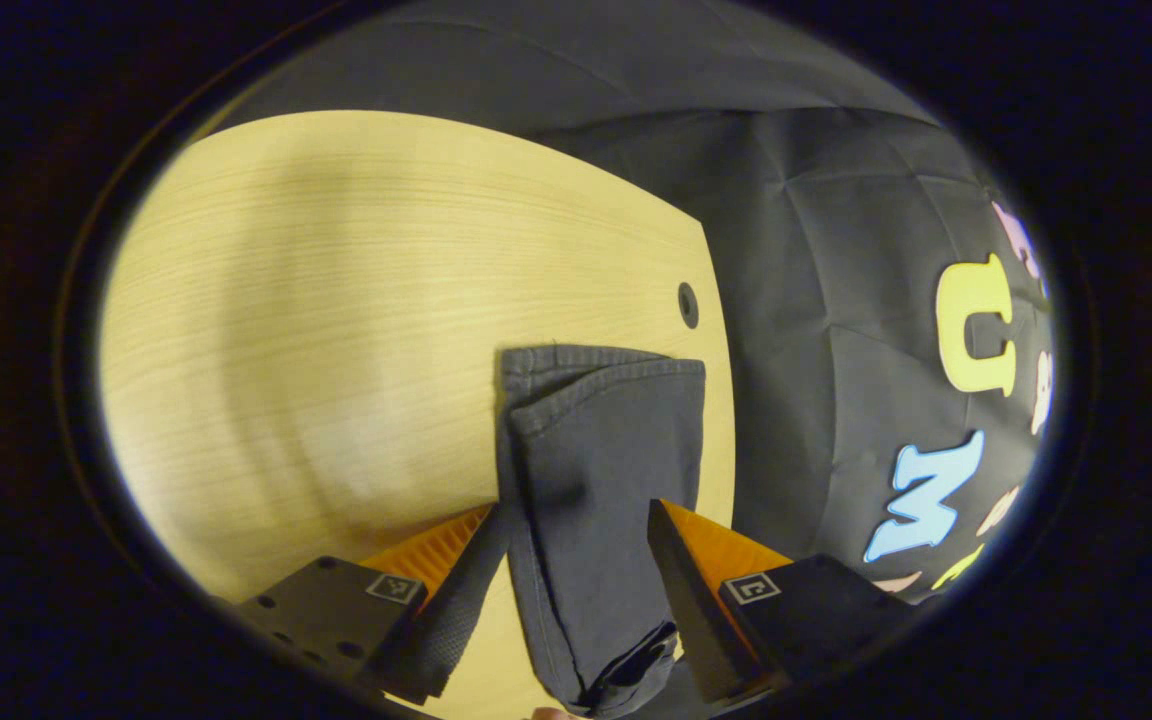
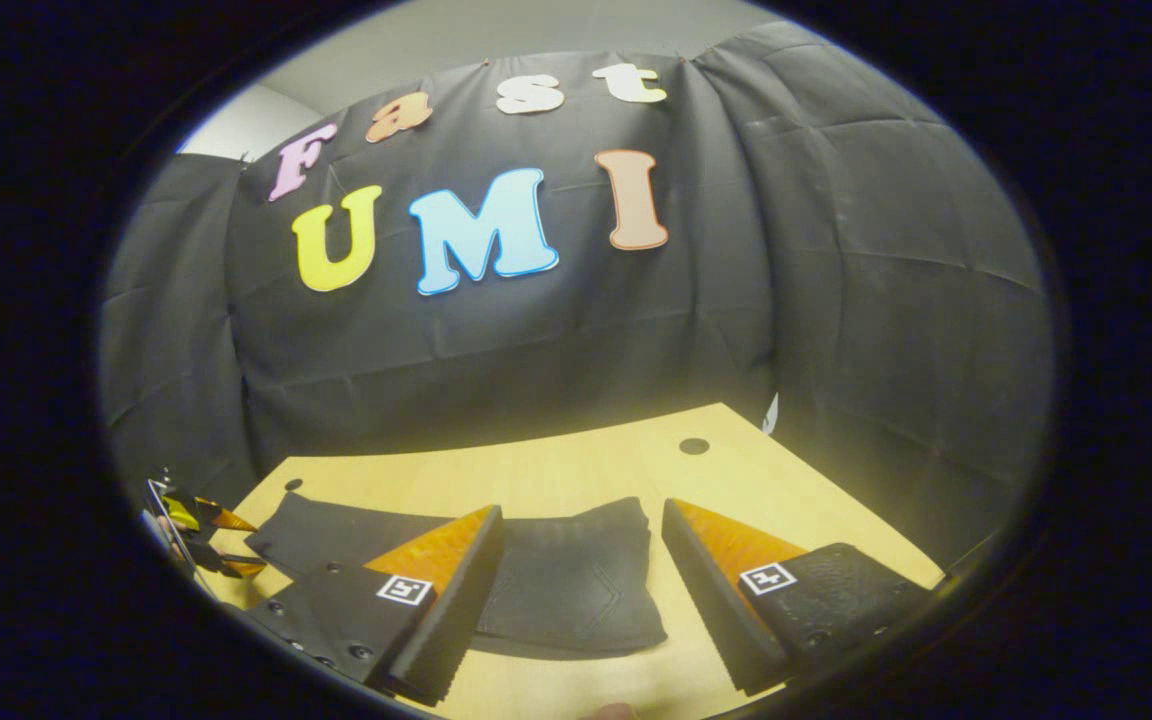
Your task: Grasp the waist and the cuffs of the jeans and fold them to make the two legs overlap; first hold the waist and fold one-third of the jeans toward the cuffs, then hold the cuffs and fold the remaining one-third in the same direction to finish folding.
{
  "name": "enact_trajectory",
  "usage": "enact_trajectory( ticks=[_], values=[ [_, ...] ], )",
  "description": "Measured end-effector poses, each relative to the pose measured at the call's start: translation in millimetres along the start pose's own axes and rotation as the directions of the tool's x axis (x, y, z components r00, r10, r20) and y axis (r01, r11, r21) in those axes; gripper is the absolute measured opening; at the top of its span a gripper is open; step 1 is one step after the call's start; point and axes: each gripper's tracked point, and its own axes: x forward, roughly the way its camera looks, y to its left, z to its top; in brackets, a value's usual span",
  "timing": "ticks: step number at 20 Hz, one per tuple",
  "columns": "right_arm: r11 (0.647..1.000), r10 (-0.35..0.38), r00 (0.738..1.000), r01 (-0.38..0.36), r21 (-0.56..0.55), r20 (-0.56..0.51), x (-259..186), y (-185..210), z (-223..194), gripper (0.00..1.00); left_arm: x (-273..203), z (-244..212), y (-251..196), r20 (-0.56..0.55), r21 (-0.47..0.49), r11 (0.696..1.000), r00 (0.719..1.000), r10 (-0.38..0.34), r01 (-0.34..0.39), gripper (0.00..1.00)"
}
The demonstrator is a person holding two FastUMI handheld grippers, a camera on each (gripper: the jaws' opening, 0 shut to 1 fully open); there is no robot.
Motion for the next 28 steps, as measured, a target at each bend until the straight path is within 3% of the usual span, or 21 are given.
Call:
enact_trajectory(
  ticks=[2,5,7,8,9,10,12,17,22,25,28],
  values=[
    [1.000,-0.019,1.000,0.019,0.000,0.000,3.8,-1.7,3.2,0.95,13.3,-6.2,-12.7,-0.023,0.031,0.999,0.999,-0.029,0.030,0.94],
    [0.999,-0.036,0.999,0.036,0.026,-0.002,4.6,-0.7,10.8,0.95,34.2,-10.3,-17.5,-0.037,0.059,0.997,0.998,-0.047,0.049,0.84],
    [0.998,-0.040,0.999,0.040,0.046,0.004,2.6,0.2,15.8,0.95,45.5,-10.8,-16.2,-0.042,0.017,0.999,0.998,-0.051,0.052,0.59],
    [0.998,-0.046,0.999,0.045,0.046,0.007,1.1,-0.8,18.4,0.95,49.2,-8.5,-11.3,-0.035,-0.012,0.999,0.998,-0.051,0.050,0.55],
    [0.998,-0.053,0.999,0.052,0.042,0.011,-1.1,-3.6,18.4,0.95,48.0,-9.1,-11.1,-0.038,-0.045,0.997,0.997,-0.071,0.069,0.44],
    [0.998,-0.060,0.998,0.060,0.036,0.014,-2.4,-6.4,19.9,0.95,45.6,-8.4,-7.0,-0.040,-0.067,0.995,0.997,-0.072,0.069,0.24],
    [0.997,-0.070,0.997,0.069,0.033,0.014,-5.0,-9.7,20.6,0.95,47.8,-10.3,-7.7,-0.053,-0.051,0.996,0.996,-0.078,0.076,0.11],
    [0.998,-0.053,0.998,0.052,0.036,0.030,-11.8,-8.3,24.2,0.95,20.5,-19.5,-54.9,-0.053,-0.026,0.976,0.975,-0.218,0.217,0.11],
    [0.999,-0.032,0.997,0.030,0.027,0.071,-17.6,-11.5,36.9,0.95,-26.4,-64.1,-130.1,-0.058,0.150,0.931,0.943,-0.328,0.333,0.11],
    [1.000,-0.025,0.995,0.025,-0.007,0.095,-23.4,-17.5,41.8,0.95,-59.6,-111.6,-175.7,-0.070,0.301,0.877,0.926,-0.371,0.374,0.11],
    [0.999,-0.010,0.993,0.015,-0.048,0.114,-29.8,-24.0,44.8,0.95,-89.0,-167.1,-220.0,-0.115,0.449,0.789,0.903,-0.413,0.419,0.11]
  ],
)
